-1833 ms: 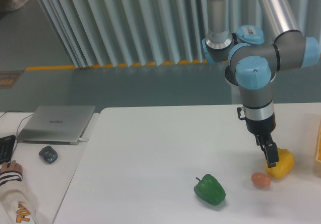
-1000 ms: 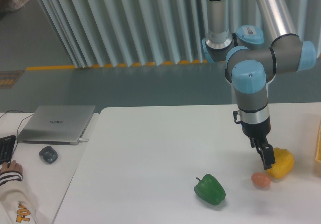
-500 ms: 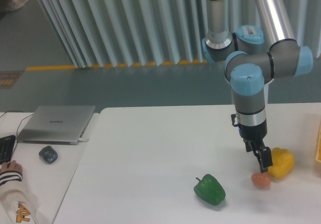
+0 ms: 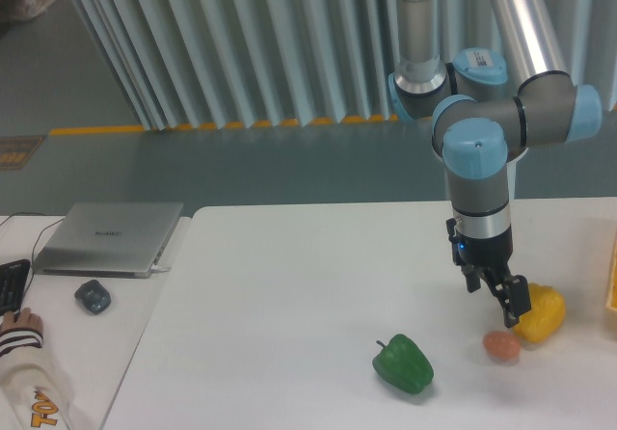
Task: Place the yellow pepper in a basket
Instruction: 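Close the gripper on the yellow bell pepper's top, then lift the yellow pepper and carry it toward the yellow basket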
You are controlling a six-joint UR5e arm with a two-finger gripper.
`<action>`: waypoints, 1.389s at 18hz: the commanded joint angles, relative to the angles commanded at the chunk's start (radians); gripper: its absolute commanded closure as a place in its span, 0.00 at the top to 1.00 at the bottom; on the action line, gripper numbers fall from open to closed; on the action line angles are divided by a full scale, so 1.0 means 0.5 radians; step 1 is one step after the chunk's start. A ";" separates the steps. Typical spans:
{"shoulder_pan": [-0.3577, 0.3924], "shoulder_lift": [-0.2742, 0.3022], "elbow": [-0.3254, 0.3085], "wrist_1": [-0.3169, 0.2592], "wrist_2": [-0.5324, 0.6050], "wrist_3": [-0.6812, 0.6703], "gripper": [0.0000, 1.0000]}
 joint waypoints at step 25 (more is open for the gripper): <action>0.089 -0.095 -0.077 -0.022 0.236 0.058 1.00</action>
